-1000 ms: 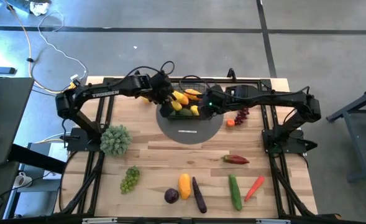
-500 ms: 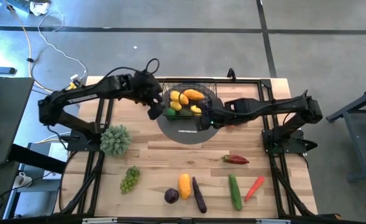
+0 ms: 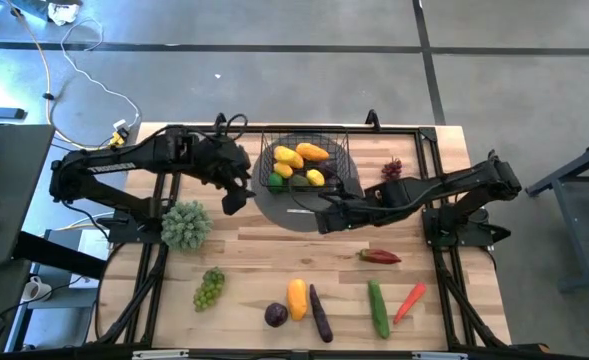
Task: Build produce basket
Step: Put the yellow mango into the wire basket
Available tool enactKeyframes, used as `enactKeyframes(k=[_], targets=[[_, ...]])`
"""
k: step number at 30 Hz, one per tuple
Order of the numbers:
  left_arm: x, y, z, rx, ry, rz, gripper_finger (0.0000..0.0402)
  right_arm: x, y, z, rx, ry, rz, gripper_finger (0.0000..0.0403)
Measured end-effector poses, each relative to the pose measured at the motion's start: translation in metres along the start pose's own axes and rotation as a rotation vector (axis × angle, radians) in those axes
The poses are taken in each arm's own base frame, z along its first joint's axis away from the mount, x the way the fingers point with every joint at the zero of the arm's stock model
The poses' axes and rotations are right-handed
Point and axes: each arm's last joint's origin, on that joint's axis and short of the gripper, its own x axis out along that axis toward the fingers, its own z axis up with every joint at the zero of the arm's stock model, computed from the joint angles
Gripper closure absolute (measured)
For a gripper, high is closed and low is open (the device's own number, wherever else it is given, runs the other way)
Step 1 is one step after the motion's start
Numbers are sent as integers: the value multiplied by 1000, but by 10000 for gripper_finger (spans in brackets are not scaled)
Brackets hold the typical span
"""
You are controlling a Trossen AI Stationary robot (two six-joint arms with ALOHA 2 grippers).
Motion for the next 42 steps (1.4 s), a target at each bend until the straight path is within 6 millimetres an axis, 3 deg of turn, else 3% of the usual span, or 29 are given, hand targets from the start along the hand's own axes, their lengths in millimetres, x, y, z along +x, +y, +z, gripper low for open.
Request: enactKeyframes(k=[8,20,42], targets=[[-2,-13,-4,39,6,-26,138,-5,3,-16,-20,-17,19,153],[-2,-16,-9,-99,45,-26,138,-12,9,-36,-88,-12,81,152],[-36,-81,-44,-21,-64,-57,138,-23,38,-59,-94,-16,368,152]])
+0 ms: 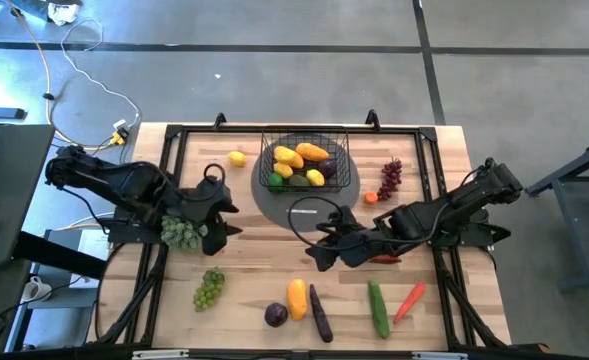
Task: Build produce basket
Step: Put the yellow mango into the wire basket
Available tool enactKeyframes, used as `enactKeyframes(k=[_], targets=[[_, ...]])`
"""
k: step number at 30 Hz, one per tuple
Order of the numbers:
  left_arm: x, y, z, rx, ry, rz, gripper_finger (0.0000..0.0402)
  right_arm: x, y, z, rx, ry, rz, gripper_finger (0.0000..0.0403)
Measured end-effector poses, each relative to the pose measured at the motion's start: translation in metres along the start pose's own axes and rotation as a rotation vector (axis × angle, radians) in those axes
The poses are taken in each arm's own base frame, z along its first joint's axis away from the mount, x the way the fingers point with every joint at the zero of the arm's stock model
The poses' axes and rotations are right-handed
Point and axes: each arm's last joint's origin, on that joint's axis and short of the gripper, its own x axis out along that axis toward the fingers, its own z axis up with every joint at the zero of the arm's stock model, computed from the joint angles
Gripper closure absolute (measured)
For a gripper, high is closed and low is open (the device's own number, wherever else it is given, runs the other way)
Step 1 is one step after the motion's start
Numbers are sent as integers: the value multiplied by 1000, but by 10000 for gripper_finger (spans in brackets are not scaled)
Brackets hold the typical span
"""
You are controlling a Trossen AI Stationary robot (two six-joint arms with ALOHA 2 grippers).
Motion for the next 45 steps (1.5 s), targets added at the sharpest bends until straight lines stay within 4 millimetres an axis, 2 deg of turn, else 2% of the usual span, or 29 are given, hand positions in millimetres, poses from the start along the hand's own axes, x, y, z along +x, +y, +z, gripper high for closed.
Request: enactKeyframes(k=[6,13,26,32,45], targets=[[5,-1,-13,9,4,31,138,21,10,-7,-4,-14,75,152],[12,9,-29,-5,24,51,138,49,8,-23,50,58,40,152],[10,16,-27,54,4,73,138,102,-7,-54,183,229,-74,152],[13,15,-26,58,10,77,138,113,-12,-61,199,255,-98,152],[13,15,-26,57,9,76,138,122,-17,-65,187,257,-138,152]])
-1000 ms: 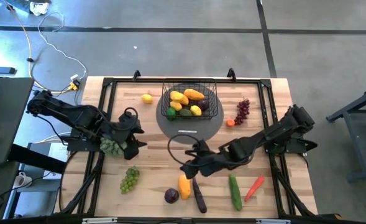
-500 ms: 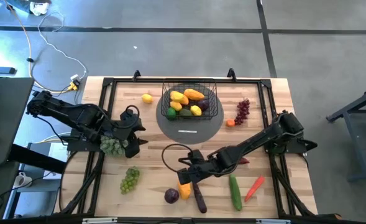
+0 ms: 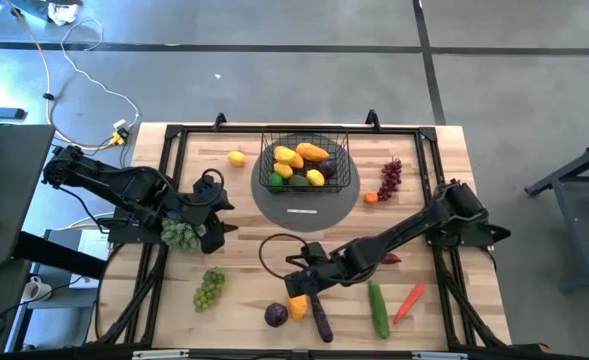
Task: Build produce basket
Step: Put the yellow mango into the wire basket
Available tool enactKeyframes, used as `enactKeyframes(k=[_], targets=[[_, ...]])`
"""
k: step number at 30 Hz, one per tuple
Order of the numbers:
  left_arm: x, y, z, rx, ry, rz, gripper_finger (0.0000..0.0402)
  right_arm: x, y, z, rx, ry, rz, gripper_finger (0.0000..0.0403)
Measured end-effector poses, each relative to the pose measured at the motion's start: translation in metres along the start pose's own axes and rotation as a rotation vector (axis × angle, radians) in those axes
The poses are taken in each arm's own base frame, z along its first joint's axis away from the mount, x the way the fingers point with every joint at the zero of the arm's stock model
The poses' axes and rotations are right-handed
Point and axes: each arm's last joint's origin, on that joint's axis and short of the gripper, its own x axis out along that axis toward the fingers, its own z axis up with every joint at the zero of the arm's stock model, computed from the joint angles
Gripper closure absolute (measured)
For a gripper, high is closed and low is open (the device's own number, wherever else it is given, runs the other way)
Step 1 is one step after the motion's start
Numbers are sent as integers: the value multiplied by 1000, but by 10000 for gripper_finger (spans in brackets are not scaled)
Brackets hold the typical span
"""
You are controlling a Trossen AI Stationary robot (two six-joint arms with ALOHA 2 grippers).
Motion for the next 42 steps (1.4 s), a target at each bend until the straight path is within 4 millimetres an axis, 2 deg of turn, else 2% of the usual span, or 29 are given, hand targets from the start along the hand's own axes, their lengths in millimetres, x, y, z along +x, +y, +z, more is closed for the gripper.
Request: enactKeyframes(k=[12,20,30,34,37,42], targets=[[0,-1,1,-4,-12,-8,138,17,-10,-3,-12,-1,-80,152],[0,-2,3,-13,-33,-21,138,28,-11,-9,-47,17,-61,149],[0,-2,3,-12,-33,-21,138,38,-14,-12,-92,53,-71,47],[0,-2,3,-13,-33,-21,138,49,-18,-14,-95,62,-87,17],[0,-2,3,-13,-33,-21,138,57,-21,-15,-93,65,-95,5],[0,-2,3,-13,-33,-21,138,63,-24,-11,-71,62,-111,10]])
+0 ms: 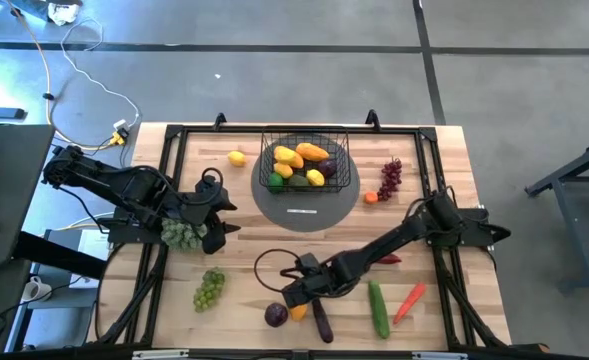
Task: Build produce basket
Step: Put the yellow mango into the wire basket
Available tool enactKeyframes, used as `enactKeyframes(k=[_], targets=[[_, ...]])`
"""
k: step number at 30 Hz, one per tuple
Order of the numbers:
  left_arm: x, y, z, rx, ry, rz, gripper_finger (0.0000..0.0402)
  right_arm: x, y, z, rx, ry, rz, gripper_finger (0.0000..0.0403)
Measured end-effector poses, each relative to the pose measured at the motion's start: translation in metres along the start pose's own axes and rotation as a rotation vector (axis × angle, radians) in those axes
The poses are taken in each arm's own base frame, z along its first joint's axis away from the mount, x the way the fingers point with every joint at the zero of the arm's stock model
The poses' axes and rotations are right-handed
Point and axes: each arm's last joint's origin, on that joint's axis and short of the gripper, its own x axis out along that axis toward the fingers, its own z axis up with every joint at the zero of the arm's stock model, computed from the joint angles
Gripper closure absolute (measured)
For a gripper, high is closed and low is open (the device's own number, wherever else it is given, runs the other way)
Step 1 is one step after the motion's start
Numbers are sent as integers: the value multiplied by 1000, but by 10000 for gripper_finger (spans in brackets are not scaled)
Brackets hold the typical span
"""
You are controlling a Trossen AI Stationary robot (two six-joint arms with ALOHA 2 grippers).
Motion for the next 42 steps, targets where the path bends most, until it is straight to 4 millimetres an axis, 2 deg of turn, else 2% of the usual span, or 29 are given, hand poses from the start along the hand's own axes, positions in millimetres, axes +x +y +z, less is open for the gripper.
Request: enactKeyframes(k=[9,13,19,30,42], targets=[[0,0,0,0,0,0,138,3,-2,10,21,-4,-14,52],[0,0,0,0,0,0,138,16,-2,12,45,55,12,64],[0,0,0,0,-1,-1,138,20,-1,15,91,57,35,85],[0,0,0,-1,-1,-1,138,20,-2,27,140,37,24,205],[0,0,0,0,-1,-1,138,9,-2,35,171,-7,15,205]])
